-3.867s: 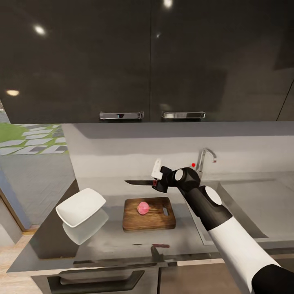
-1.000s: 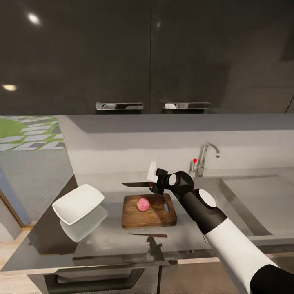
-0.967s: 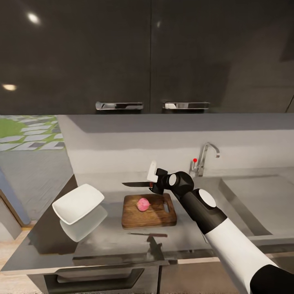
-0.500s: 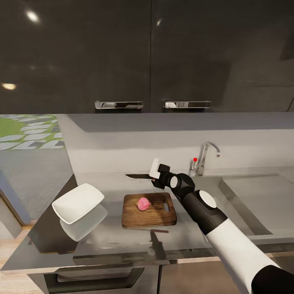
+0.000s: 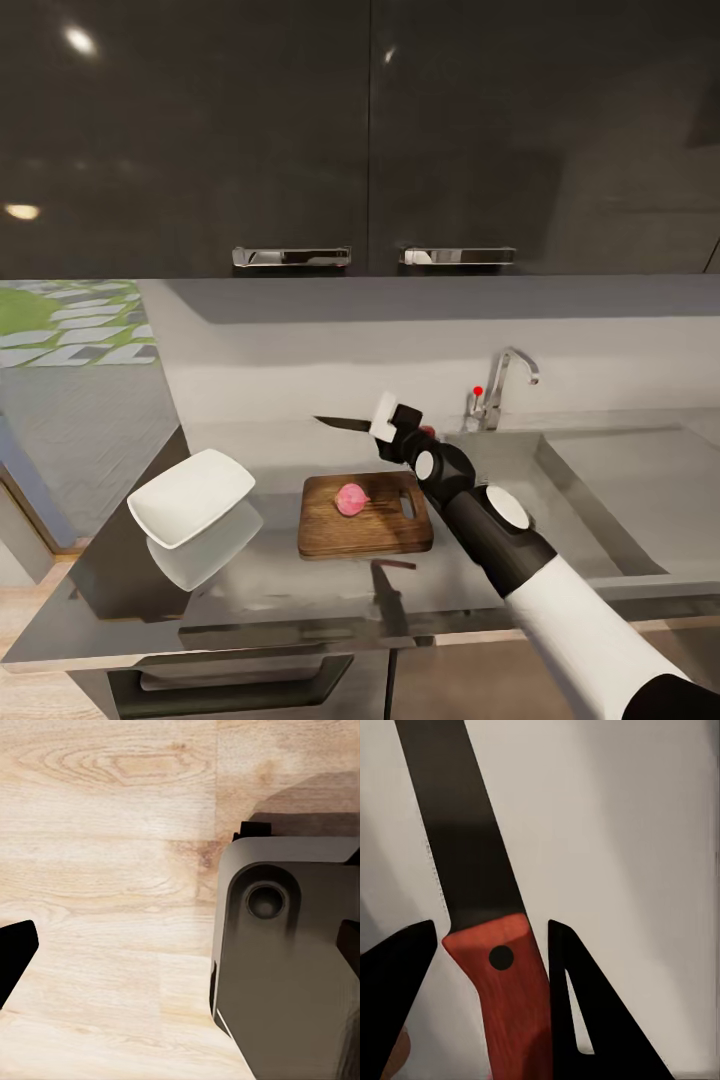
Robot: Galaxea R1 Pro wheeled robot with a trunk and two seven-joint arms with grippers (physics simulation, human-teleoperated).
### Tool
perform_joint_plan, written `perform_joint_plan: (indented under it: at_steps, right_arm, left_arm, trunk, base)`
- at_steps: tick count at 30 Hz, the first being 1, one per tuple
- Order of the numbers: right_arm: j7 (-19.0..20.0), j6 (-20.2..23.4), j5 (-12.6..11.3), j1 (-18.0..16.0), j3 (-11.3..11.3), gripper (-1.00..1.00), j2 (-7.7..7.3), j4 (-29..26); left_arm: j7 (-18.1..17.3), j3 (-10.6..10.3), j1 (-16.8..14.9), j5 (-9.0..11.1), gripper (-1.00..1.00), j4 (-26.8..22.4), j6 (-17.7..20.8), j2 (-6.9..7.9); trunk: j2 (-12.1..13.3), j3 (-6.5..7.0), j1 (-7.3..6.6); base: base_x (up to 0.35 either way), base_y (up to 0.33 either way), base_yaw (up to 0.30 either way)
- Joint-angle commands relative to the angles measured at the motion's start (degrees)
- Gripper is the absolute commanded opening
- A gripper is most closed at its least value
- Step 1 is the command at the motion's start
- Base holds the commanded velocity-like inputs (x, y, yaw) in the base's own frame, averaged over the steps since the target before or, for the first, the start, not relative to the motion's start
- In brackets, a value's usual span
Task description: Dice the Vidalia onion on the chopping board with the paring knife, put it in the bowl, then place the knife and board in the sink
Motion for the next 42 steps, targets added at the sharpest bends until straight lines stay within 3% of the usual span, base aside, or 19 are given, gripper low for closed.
perform_joint_plan:
  at_steps: [1,12,21,33,42]
  right_arm:
    - [-0.63,-0.29,0.60,0.38,0.04,-1.00,-0.02,-0.08]
    - [-1.68,-3.95,0.38,1.93,0.05,-1.00,0.13,-0.08]
    - [0.50,-4.12,-2.81,2.07,0.05,-1.00,0.29,-0.08]
    - [-0.31,-4.22,-3.07,2.15,0.05,-1.00,0.24,-0.08]
    - [-0.46,-4.32,-2.51,2.15,0.27,-1.00,0.12,-0.23]
  left_arm:
    - [0.09,-0.48,-0.05,0.39,1.00,0.01,0.21,-0.11]
    - [0.09,-0.48,-0.05,0.39,1.00,0.01,0.21,-0.76]
    - [0.09,-0.48,-0.05,0.39,1.00,0.05,0.21,-0.84]
    - [0.09,-0.48,-0.05,0.39,1.00,0.09,0.19,-0.89]
    - [0.09,-0.48,-0.05,0.39,1.00,0.10,-2.73,-0.87]
  trunk:
    - [-0.09,-0.10,0.02]
    - [-0.09,-0.10,0.02]
    - [-0.09,-0.10,0.02]
    - [-0.09,-0.10,0.02]
    - [-0.09,-0.10,0.02]
  base:
    - [0.000,0.000,0.000]
    - [0.000,0.000,0.000]
    - [-0.033,-0.031,0.000]
    - [-0.088,-0.068,0.000]
    - [-0.003,-0.002,0.000]
